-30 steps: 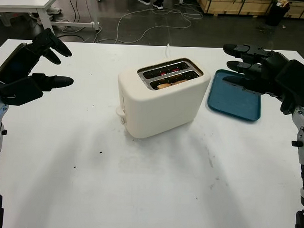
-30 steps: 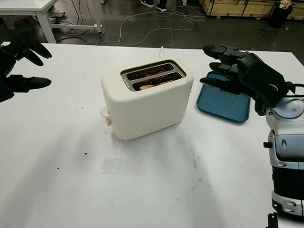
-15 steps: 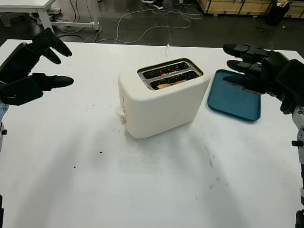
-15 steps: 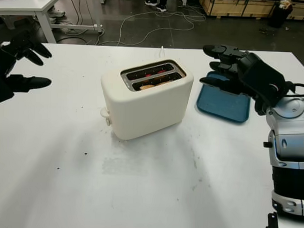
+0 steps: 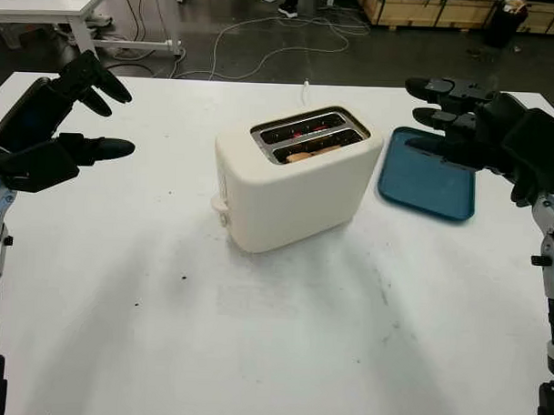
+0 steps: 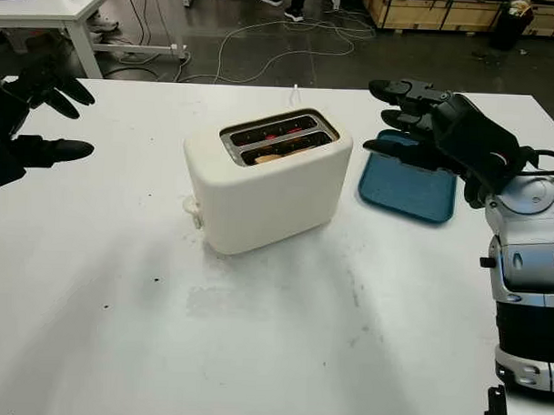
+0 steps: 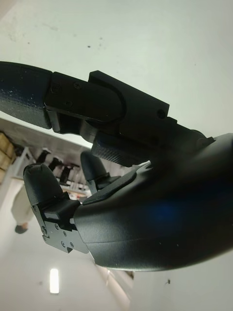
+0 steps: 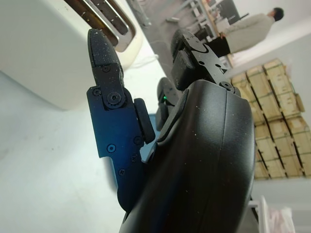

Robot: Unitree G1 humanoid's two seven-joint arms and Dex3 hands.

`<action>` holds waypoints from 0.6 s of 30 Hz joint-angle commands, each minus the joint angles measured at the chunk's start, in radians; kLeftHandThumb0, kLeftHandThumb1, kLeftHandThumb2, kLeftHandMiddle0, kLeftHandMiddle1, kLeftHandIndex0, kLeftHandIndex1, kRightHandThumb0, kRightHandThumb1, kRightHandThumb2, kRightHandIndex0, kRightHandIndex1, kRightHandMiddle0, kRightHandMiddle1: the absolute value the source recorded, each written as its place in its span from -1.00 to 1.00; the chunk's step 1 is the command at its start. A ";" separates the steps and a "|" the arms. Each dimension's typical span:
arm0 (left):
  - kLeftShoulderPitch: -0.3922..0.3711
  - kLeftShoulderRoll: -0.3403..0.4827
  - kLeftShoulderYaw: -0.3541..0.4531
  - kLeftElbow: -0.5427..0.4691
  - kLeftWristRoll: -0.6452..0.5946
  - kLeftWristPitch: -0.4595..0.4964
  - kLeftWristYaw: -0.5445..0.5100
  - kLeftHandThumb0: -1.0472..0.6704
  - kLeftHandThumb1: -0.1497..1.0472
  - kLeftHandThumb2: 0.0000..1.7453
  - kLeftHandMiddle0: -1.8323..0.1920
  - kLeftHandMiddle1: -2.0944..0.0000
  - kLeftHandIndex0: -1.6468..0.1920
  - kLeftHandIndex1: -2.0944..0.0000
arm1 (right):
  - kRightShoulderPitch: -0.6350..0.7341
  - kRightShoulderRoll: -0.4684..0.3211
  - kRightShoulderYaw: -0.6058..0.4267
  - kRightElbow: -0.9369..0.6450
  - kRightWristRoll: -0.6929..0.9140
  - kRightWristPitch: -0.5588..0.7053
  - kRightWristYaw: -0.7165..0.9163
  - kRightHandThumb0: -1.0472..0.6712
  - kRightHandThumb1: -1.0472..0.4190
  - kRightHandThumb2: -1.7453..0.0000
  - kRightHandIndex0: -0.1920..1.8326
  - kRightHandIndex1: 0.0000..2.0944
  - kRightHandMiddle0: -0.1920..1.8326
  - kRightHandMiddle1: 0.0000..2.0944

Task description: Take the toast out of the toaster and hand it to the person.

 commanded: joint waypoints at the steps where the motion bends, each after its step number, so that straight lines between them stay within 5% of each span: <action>1: -0.002 0.004 0.006 0.002 -0.003 -0.006 0.006 -1.00 0.79 -0.73 0.81 -0.59 0.79 -0.49 | -0.009 -0.003 -0.006 -0.004 0.012 0.000 0.005 -0.36 -0.83 0.95 -0.59 -0.79 -0.49 -1.00; 18: -0.001 0.003 0.005 0.003 -0.004 -0.011 0.004 -1.00 0.79 -0.72 0.81 -0.59 0.79 -0.48 | -0.006 0.005 -0.007 -0.028 0.014 0.043 -0.009 -0.34 -0.83 0.97 -0.59 -0.77 -0.48 -1.00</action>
